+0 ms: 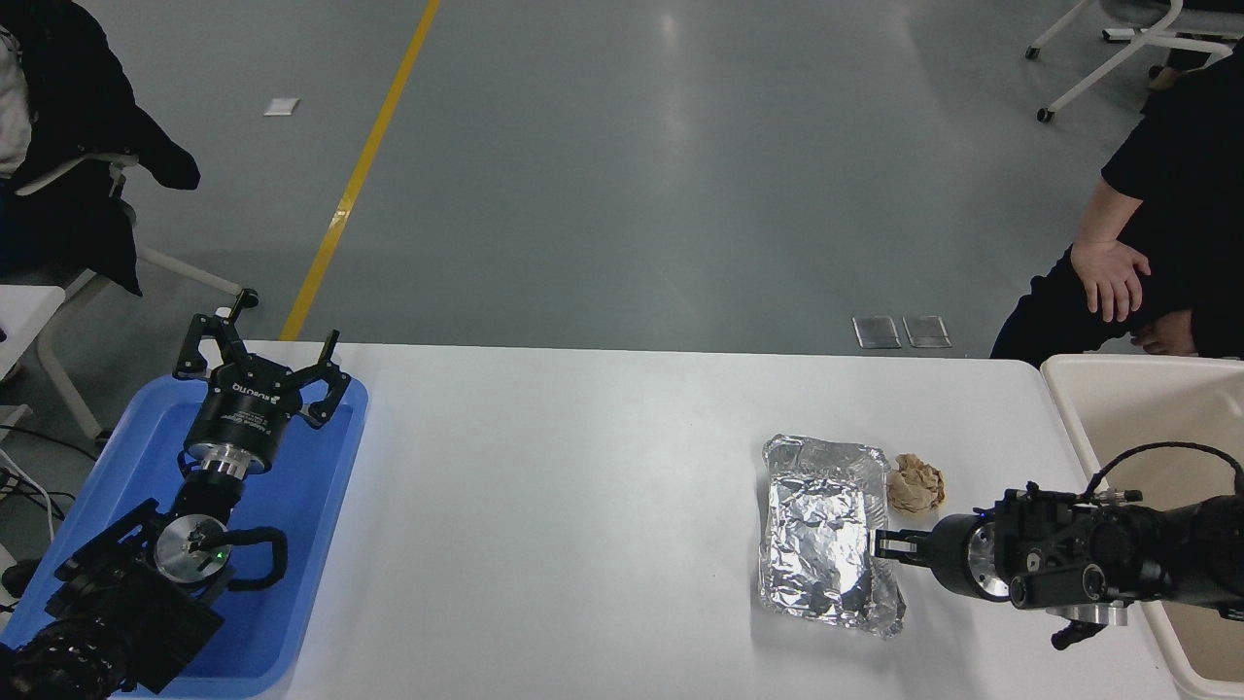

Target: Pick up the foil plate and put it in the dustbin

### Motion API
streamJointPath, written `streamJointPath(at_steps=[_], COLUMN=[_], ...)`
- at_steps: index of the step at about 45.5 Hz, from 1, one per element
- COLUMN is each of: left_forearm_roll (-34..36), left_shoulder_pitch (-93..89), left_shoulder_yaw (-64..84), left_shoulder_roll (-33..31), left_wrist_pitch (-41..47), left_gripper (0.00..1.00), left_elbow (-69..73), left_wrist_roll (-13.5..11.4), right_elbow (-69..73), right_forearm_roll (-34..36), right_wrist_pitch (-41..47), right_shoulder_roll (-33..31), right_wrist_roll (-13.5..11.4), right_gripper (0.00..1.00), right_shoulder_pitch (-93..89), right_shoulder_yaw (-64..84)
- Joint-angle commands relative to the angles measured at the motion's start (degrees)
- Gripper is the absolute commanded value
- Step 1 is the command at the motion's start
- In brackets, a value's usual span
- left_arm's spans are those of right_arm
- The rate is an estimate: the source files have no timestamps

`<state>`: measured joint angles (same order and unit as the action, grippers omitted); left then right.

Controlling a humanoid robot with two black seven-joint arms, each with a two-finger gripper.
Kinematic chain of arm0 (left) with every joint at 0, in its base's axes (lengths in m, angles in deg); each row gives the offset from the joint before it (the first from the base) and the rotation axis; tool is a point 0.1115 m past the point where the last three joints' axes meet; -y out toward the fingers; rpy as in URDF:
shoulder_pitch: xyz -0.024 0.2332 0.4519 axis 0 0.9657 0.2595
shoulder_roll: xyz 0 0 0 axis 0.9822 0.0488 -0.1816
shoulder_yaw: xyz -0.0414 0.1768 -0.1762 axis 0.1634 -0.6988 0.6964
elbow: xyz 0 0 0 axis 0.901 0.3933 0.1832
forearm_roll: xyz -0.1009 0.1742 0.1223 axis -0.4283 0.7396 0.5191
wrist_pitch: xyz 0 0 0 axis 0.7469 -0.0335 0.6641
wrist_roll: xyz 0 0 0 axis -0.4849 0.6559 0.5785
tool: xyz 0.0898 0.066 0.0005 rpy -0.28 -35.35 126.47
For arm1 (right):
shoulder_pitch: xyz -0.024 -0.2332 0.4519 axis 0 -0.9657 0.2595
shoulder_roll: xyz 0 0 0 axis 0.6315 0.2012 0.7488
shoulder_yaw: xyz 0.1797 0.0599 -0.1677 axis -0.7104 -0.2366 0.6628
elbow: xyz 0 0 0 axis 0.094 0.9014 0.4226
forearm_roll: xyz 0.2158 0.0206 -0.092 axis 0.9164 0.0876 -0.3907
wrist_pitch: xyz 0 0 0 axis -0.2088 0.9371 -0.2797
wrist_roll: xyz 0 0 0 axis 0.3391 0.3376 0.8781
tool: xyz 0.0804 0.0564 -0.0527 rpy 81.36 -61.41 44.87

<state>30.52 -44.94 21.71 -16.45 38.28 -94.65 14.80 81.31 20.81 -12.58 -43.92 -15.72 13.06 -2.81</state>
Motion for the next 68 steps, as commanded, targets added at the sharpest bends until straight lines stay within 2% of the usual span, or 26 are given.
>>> streamJointPath(at_steps=[1, 9, 28, 44, 59, 68], left_forearm_roll=[0.0, 0.0, 0.0, 0.0, 0.0, 0.0], left_shoulder_pitch=[0.0, 0.0, 0.0, 0.0, 0.0, 0.0], left_shoulder_yaw=[0.0, 0.0, 0.0, 0.0, 0.0, 0.0], left_shoulder_roll=[0.02, -0.07, -0.07, 0.02, 0.02, 0.02], left_wrist_pitch=[0.0, 0.0, 0.0, 0.0, 0.0, 0.0], left_gripper=[1.0, 1.0, 1.0, 1.0, 1.0, 1.0], left_elbow=[0.01, 0.01, -0.08, 0.01, 0.01, -0.08], left_wrist_roll=[-0.02, 0.07, 0.07, 0.07, -0.02, -0.02], right_elbow=[-0.17, -0.17, 0.8, 15.2, 21.27, 21.01], right_forearm_roll=[0.03, 0.12, 0.12, -0.23, -2.42, -4.36], right_wrist_pitch=[-0.09, 0.08, 0.7, 2.72, 17.03, 27.14], right_shoulder_roll=[0.19, 0.27, -1.13, -9.21, -18.62, -21.35], right_wrist_roll=[0.03, 0.03, 0.29, 0.47, 0.47, 0.47], right_gripper=[0.17, 0.0, 0.0, 0.0, 0.0, 0.0], right_shoulder_pitch=[-0.09, 0.09, 3.25, 19.58, 38.13, 50.35], right_shoulder_yaw=[0.38, 0.46, 0.82, 6.52, 11.89, 15.23])
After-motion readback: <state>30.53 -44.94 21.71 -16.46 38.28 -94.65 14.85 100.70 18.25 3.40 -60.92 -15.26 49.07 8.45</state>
